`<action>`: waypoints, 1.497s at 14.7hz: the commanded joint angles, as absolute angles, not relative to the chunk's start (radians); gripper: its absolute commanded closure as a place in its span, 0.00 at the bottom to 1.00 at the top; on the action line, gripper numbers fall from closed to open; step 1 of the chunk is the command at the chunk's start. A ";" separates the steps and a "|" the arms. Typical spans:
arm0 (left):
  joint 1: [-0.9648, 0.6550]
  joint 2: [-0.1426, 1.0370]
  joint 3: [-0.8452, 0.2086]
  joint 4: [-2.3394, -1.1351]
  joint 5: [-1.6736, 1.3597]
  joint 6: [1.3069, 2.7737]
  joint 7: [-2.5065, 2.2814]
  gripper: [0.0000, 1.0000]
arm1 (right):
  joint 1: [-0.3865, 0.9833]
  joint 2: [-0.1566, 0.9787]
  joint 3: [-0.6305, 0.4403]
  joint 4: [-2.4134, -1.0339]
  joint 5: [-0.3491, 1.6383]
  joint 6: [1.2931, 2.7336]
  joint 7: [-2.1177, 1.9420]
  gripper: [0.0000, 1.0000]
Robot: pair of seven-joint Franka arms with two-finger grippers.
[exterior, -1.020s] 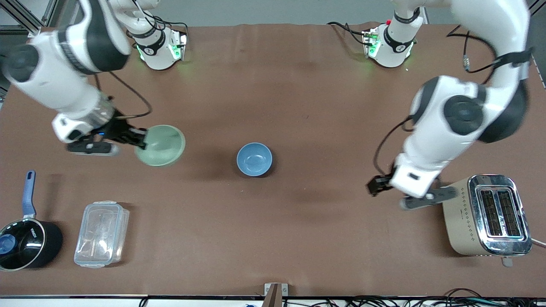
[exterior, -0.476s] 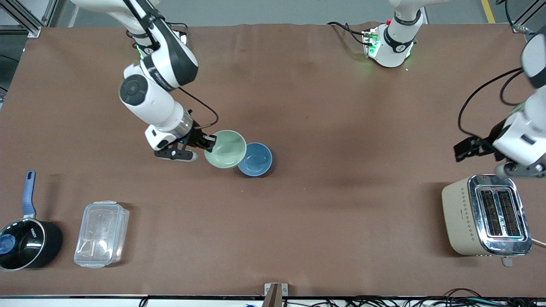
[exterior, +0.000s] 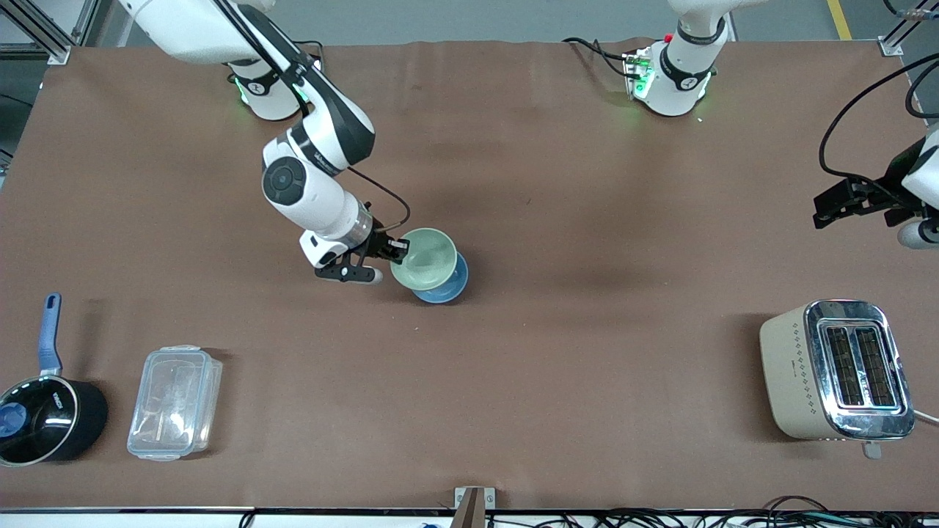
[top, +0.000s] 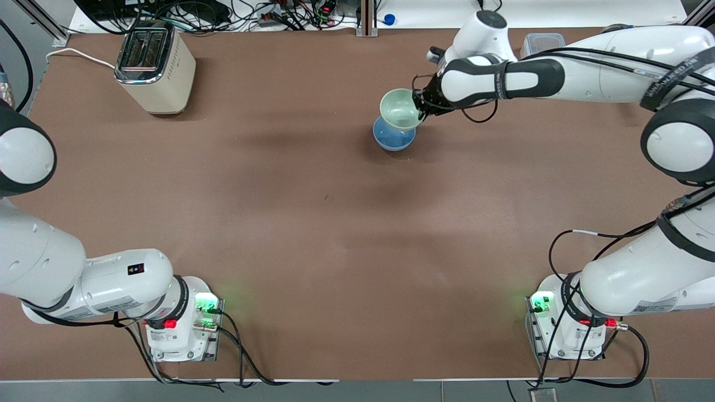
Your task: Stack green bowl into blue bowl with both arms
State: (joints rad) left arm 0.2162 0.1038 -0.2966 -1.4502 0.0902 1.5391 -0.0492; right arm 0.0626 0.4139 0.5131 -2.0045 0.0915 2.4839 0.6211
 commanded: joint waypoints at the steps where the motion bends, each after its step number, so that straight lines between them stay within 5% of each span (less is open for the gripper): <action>1: 0.154 0.002 -0.214 -1.566 0.058 1.539 0.020 0.00 | 0.063 0.466 0.523 -1.993 0.051 2.520 0.649 0.99; 5: 0.023 -0.044 -0.075 -1.598 0.029 1.536 0.018 0.00 | 0.080 0.514 0.523 -1.994 0.037 2.569 0.649 0.98; 17: 0.031 -0.015 -0.084 -1.591 0.032 1.577 0.014 0.00 | 0.084 0.551 0.522 -1.990 0.034 2.609 0.649 0.90; 19: 0.029 -0.020 -0.084 -1.591 0.032 1.577 0.014 0.00 | 0.084 0.551 0.522 -1.988 0.035 2.609 0.650 0.81; 22: 0.028 -0.020 -0.086 -1.588 0.032 1.577 0.012 0.00 | 0.084 0.548 0.523 -1.976 0.035 2.606 0.690 0.54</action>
